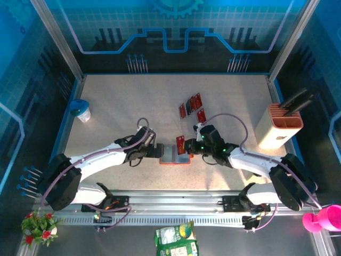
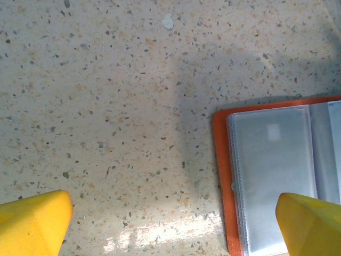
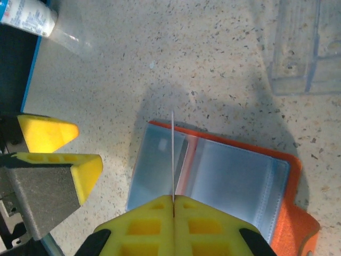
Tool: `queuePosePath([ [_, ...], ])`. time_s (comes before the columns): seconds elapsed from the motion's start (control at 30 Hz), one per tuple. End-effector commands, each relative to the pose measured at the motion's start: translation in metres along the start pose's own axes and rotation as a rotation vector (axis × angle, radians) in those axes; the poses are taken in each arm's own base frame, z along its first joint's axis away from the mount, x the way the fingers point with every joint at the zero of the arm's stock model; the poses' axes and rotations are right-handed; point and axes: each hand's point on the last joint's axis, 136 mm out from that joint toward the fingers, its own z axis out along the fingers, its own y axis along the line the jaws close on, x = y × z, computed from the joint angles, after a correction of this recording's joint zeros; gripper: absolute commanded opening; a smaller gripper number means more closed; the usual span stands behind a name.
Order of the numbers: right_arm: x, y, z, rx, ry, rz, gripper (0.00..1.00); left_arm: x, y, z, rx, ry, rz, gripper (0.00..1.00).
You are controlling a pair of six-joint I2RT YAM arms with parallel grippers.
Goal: Put the credit cards into the card holder
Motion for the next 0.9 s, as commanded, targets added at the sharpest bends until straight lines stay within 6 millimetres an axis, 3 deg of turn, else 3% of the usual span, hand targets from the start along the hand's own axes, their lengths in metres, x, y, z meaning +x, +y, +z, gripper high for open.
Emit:
queuePosePath([
  [0.0,-0.024,0.022,0.001,-0.108,-0.161,0.038,0.00,-0.004,-0.012,0.001,0.021,0.004,0.033,0.99],
  [0.4,0.006,0.006,0.020,-0.104,-0.184,0.091,0.00,0.008,-0.017,0.013,-0.006,0.030,0.077,0.99],
  [0.87,0.011,0.000,0.023,-0.093,-0.191,0.103,0.00,0.029,-0.001,0.024,-0.066,0.065,0.085,0.99],
])
